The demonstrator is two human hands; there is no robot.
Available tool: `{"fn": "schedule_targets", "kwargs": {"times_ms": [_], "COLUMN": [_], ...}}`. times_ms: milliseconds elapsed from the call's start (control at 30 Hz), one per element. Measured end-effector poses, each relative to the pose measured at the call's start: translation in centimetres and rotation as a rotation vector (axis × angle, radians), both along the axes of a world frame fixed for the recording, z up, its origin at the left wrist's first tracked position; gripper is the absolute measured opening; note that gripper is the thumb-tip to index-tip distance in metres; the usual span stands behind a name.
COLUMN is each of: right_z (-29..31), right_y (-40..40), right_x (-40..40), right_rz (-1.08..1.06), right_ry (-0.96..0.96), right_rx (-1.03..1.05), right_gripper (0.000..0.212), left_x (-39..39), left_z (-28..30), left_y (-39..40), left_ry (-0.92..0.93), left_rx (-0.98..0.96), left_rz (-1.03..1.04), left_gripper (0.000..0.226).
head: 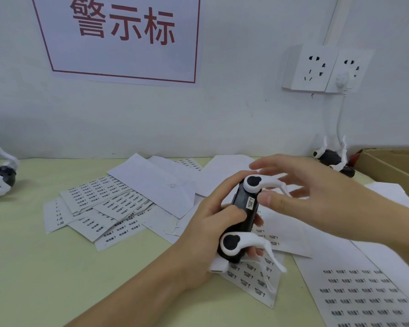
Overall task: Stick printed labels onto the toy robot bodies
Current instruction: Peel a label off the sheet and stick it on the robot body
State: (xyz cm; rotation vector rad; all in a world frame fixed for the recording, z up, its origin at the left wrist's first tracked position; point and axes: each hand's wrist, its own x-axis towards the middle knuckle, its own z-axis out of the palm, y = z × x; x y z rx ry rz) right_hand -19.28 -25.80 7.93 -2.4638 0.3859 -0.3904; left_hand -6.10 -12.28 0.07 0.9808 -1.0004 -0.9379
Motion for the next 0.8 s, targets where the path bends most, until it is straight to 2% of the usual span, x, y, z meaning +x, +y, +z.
{"fn": "schedule_targets", "kwargs": {"times_ms": [67, 167, 400, 667, 800], "right_z": [-0.5, -1.4, -2.0, -1.2, -1.8], "right_y": [-0.2, -0.1, -0.4, -0.9, -0.6], "right_x": [0.3, 0.8, 0.9, 0.4, 0.7], "right_rz": [0.061, 0.138, 0.110, 0.214, 0.141], "right_ry": [-0.003, -0.023, -0.001, 0.091, 0.042], "right_rx": [0.076, 0.209, 0.407, 0.427, 0.443], "right_gripper": [0.039, 0.021, 0.028, 0.036, 0.041], "left_x": [0.1, 0.0, -0.1, 0.0, -0.1], "left_z": [-0.1, -0.1, -0.1, -0.2, -0.2], "left_y": [0.0, 0.0, 0.1, 0.1, 0.1], "left_ry": [0.007, 0.024, 0.006, -0.044, -0.091], "left_rx": [-0.019, -0.043, -0.038, -0.047, -0.046], "left_rz": [-0.023, -0.056, -0.060, -0.051, -0.019], "left_gripper": [0.062, 0.061, 0.058, 0.063, 0.063]}}
